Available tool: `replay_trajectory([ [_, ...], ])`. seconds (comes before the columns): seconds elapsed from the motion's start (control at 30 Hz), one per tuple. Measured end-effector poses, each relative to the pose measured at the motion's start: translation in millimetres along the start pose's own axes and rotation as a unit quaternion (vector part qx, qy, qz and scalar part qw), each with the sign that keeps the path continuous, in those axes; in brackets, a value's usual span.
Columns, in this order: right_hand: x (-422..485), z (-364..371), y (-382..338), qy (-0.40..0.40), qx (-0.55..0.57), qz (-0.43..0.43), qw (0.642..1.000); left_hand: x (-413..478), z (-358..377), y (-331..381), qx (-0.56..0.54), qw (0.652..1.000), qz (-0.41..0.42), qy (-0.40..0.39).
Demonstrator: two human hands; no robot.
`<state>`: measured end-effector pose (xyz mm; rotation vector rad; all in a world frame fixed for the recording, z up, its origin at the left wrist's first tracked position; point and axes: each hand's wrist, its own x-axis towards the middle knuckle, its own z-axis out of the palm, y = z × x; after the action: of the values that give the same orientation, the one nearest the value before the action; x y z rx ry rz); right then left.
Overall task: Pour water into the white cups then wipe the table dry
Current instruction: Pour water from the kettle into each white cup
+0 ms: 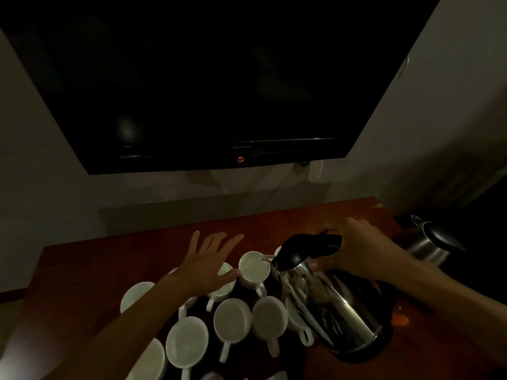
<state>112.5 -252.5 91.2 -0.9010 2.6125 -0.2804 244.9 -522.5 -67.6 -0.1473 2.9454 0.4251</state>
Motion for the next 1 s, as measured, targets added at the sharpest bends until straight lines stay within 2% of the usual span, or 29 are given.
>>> replay_trajectory([
  [0.33,6,5,-4,-0.028,-0.017,0.006,0.999,5,6,5,0.000,1.000,0.002,-0.003],
  [1.0,10,2,-20,-0.031,-0.029,-0.001,0.999,0,5,-1,0.009,1.000,0.002,0.001],
])
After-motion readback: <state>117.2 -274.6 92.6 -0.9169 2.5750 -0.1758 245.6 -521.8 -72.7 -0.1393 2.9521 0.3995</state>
